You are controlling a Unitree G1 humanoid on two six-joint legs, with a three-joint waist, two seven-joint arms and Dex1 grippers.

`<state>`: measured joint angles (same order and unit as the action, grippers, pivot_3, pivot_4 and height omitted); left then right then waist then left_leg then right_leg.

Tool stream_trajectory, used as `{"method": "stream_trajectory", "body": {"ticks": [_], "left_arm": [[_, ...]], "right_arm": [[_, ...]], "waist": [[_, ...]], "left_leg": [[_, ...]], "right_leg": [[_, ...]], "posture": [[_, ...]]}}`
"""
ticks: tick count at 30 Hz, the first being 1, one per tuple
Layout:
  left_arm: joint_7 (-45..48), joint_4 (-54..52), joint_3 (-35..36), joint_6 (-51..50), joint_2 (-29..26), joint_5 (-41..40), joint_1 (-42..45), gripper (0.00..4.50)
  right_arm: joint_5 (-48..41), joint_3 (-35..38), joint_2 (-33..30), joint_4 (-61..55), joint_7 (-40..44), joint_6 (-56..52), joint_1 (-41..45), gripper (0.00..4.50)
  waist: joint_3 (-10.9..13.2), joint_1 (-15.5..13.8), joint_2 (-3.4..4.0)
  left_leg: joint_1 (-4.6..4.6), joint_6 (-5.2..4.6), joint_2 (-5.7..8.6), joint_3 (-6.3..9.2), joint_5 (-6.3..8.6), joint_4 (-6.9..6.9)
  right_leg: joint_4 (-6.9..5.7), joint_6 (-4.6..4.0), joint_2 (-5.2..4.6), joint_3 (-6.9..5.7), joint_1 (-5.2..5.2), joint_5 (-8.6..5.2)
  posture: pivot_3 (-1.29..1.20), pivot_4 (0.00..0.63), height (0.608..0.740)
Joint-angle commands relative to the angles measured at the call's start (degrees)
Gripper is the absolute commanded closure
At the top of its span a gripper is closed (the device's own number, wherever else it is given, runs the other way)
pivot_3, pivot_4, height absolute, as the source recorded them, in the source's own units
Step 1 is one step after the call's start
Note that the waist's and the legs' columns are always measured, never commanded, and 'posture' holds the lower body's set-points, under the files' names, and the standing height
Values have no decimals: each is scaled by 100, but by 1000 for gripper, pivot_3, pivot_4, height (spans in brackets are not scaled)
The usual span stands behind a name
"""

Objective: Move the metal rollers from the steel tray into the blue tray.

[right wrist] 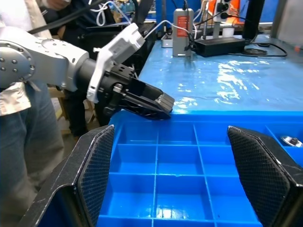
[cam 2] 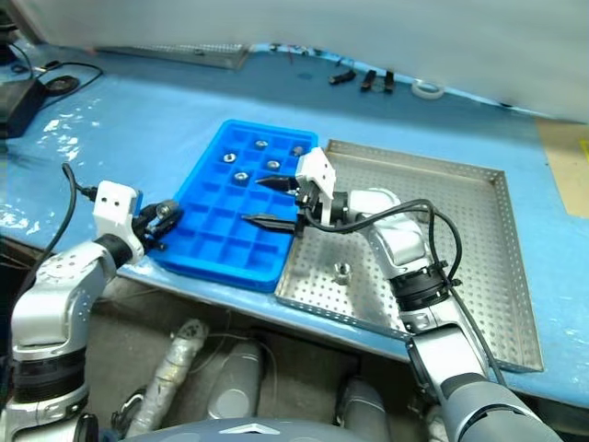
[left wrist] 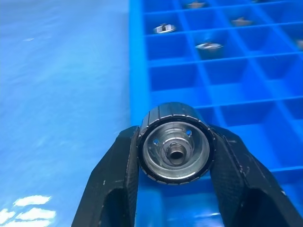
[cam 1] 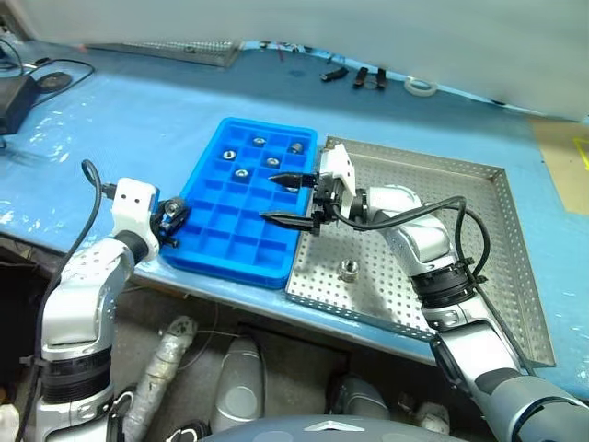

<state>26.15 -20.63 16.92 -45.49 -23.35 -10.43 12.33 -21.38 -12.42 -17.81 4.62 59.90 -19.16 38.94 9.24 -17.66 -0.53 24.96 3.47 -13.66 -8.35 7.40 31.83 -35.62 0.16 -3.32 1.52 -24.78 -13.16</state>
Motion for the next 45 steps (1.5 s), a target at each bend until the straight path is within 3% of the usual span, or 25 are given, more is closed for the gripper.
{"method": "stream_trajectory", "body": {"ticks": [1, 14, 26, 34, 45], "left_arm": [[-427, 327, -155, 298, 155, 83, 357, 2799], [-998, 1974, -686, 728, 713, 37, 1593, 2799], [-778, 2699, -1009, 959, 558, 56, 1816, 2799], [-535, 2583, -1079, 1058, 461, -45, 1893, 156], [39, 2571, -1249, 1281, 613, -371, 2837, 156]], "right_arm": [[-1, 104, 5, -80, 18, 131, 65, 464], [71, 215, -48, -472, -398, 25, -199, 464], [60, 271, -183, -829, -711, -95, -450, 464], [38, 292, -227, -883, -810, -106, -505, 464], [-121, 760, -570, -1284, -1022, -358, -678, 464]], "waist": [[0, -80, 1], [-7, -215, 12], [-13, -178, 22], [-18, -106, 32], [-17, 45, 31]], "left_leg": [[-5, 1, 0, 0, -7, 0], [-10, 24, 1, 1, -42, 14], [-7, 23, 0, 1, -42, 27], [-10, 24, 0, 1, -42, 27], [13, 25, 0, 1, -44, 35]], "right_leg": [[-3, -5, 1, 2, 0, -3], [-23, 14, -1, 5, 4, 22], [-26, 17, 0, 8, 3, 23], [-30, 18, -1, 9, 4, 24], [-24, 19, -1, 4, -5, 25]], "posture": [[519, 150, 740], [423, 150, 740], [367, 150, 740], [351, 150, 740], [210, 150, 740]]}}
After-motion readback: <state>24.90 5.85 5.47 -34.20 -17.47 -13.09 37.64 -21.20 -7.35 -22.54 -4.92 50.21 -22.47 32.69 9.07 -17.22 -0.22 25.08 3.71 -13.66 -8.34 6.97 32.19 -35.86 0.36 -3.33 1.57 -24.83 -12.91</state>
